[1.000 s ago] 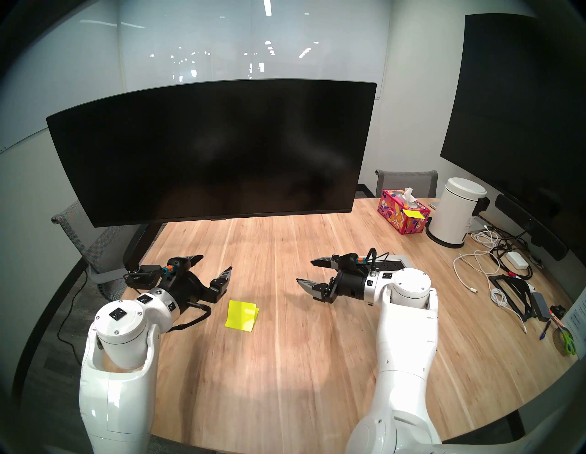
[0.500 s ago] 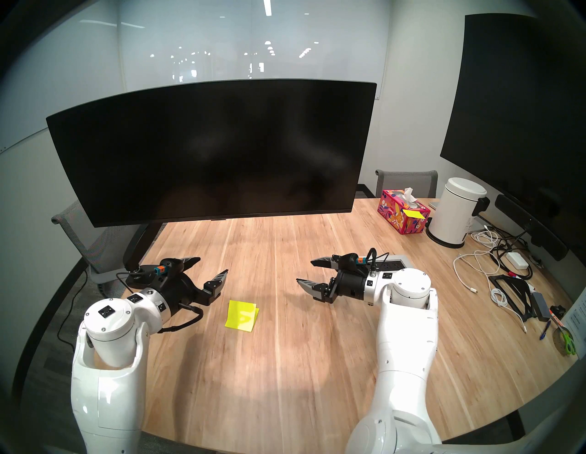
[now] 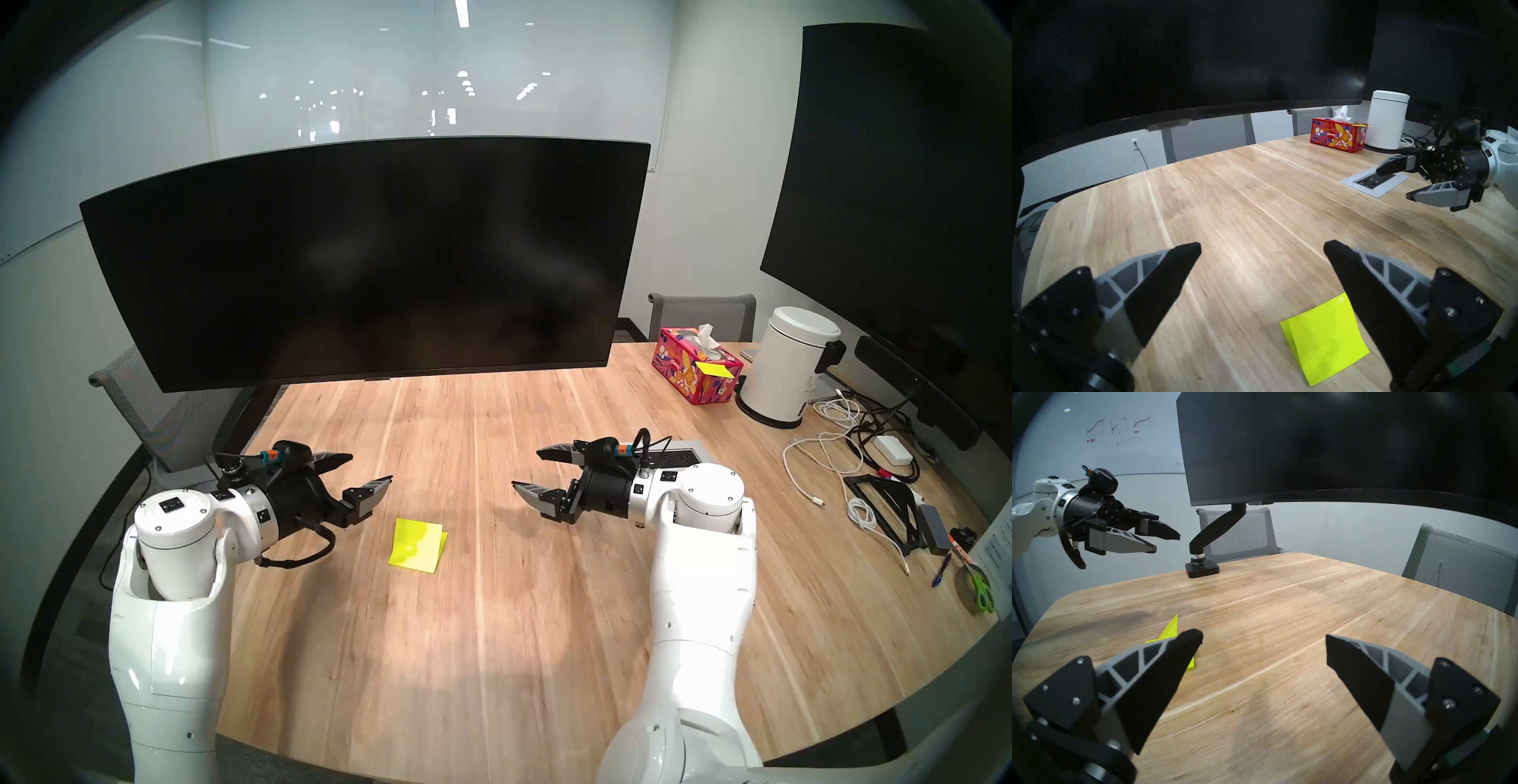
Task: Peel one sticky note off the pad and stick it onto the monitor, then press it flat
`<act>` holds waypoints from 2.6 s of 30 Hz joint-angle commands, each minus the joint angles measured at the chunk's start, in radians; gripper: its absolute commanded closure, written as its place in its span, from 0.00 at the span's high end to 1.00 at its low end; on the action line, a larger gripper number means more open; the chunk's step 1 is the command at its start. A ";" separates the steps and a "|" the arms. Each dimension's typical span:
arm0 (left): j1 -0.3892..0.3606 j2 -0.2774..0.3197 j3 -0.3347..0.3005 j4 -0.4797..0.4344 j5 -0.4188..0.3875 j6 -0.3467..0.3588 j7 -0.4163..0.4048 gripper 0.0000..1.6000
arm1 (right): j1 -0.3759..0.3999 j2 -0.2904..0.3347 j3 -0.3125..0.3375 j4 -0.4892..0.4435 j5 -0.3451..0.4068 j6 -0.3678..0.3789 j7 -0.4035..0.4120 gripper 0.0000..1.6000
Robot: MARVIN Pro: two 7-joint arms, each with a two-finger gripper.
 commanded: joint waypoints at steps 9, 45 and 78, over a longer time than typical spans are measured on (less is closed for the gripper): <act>-0.190 0.105 -0.001 0.141 -0.085 0.067 -0.174 1.00 | 0.010 0.001 0.002 -0.012 0.006 -0.001 -0.001 1.00; -0.146 0.181 0.060 0.302 -0.070 -0.204 -0.354 1.00 | 0.010 0.001 0.003 -0.013 0.007 -0.001 -0.001 1.00; -0.139 0.181 0.103 0.362 -0.019 -0.184 -0.348 1.00 | 0.010 0.000 0.003 -0.013 0.007 -0.001 -0.001 1.00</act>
